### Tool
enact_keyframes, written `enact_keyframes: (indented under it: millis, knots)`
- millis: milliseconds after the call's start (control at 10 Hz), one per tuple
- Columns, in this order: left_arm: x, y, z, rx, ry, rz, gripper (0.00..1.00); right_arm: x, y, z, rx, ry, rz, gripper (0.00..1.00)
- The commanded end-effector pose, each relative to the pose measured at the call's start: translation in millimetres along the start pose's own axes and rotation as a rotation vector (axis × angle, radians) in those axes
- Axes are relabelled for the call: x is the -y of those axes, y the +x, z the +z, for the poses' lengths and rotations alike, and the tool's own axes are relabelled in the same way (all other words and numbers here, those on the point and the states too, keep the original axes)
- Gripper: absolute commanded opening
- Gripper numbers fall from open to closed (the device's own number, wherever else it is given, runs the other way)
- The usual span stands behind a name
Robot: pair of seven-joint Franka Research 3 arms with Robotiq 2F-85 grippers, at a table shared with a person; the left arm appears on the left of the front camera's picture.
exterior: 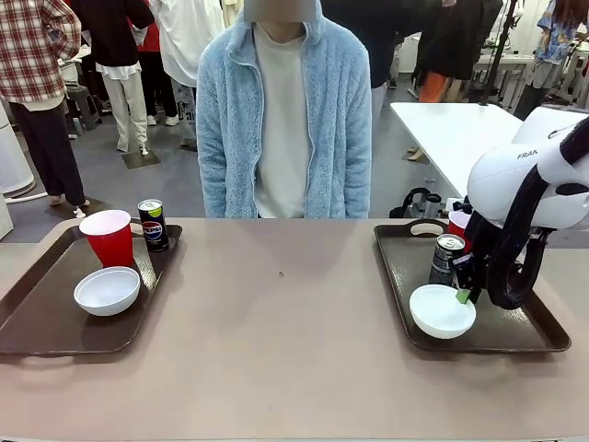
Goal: Prepare tableware on both trays.
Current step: Pick up a Picnic Bowl from the table and place it on a Handle tray.
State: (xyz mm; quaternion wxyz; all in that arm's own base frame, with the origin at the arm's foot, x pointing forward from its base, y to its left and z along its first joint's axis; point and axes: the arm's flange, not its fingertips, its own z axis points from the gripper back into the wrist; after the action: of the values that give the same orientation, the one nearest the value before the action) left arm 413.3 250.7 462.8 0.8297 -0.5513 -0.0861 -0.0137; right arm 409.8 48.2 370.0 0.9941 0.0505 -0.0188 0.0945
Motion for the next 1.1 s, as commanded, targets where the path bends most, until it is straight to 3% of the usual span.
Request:
enact_keyframes:
  millis: [0,100,200,400,800,900,1000]
  knots:
    - [4,-2,2,-0.001,-0.004,0.01,1.0,-10,-11,24,0.009,-0.026,0.004,1.0]
    - [4,-2,2,-0.001,-0.004,0.01,1.0,-17,-18,41,0.0,-0.047,-0.016,1.0]
    - [4,-2,2,-0.001,-0.004,0.01,1.0,-25,-26,60,-0.01,-0.065,-0.028,0.86]
    - [4,-2,2,-0.001,-0.004,0.01,1.0,-38,-37,93,0.002,-0.075,-0.043,1.0]
    - [4,-2,2,-0.001,-0.004,0.01,1.0,-55,-47,137,0.085,-0.096,-0.174,1.0]
    - [4,-2,2,-0.001,-0.004,0.01,1.0,-50,-52,129,0.058,-0.068,-0.06,1.0]
    - [4,-2,2,-0.001,-0.004,0.01,1.0,-50,-52,129,0.058,-0.068,-0.06,1.0]
